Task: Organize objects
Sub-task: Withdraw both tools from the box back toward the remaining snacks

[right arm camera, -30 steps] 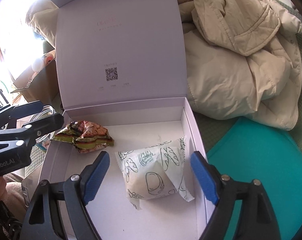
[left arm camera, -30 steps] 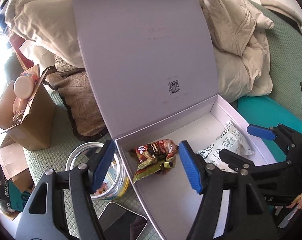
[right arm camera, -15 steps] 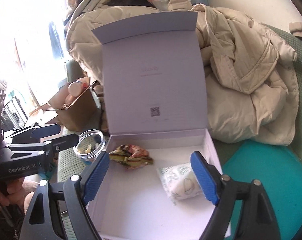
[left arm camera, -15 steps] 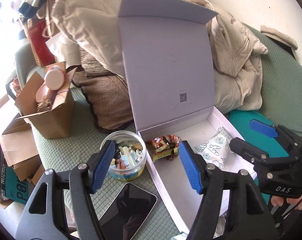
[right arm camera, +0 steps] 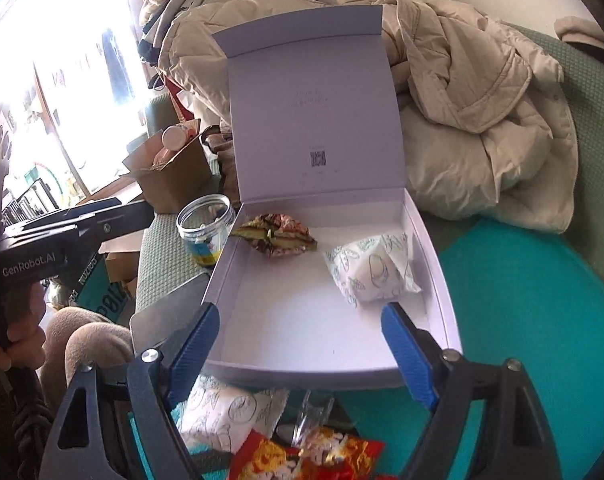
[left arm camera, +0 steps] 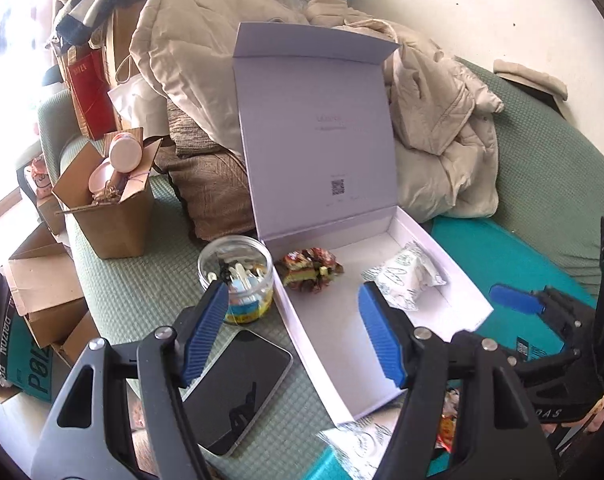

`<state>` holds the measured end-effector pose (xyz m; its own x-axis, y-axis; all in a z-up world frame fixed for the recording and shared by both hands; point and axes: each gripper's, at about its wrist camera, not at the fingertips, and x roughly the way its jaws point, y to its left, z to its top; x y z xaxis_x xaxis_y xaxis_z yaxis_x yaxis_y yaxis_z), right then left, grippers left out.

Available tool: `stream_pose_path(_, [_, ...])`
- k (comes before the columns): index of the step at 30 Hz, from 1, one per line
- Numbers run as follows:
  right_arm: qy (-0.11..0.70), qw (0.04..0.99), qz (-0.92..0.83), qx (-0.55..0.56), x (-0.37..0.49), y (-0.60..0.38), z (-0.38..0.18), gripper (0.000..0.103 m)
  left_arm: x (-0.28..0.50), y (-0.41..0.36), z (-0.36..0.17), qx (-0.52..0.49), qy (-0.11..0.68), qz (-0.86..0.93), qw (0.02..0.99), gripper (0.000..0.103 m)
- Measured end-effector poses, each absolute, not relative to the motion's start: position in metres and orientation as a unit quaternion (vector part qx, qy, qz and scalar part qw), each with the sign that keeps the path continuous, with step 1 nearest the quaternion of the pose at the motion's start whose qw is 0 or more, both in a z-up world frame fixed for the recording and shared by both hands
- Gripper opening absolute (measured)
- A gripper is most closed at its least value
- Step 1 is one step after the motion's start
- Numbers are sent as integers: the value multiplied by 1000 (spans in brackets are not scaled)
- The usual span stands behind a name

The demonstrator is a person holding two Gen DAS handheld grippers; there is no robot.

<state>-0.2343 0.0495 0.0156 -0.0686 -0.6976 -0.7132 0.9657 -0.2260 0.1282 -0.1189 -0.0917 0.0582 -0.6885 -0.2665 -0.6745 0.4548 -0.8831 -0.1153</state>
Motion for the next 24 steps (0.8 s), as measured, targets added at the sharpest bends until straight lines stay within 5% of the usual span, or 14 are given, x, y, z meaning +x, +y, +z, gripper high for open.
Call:
stream_pose_path(15, [220, 559, -711, 366, -239, 121, 8, 84, -102, -22, 50, 363, 146, -907, 156, 66])
stream_pose_path(24, [302, 509, -679, 434, -254, 133, -25, 84, -106, 11, 30, 408, 139, -893, 127, 67])
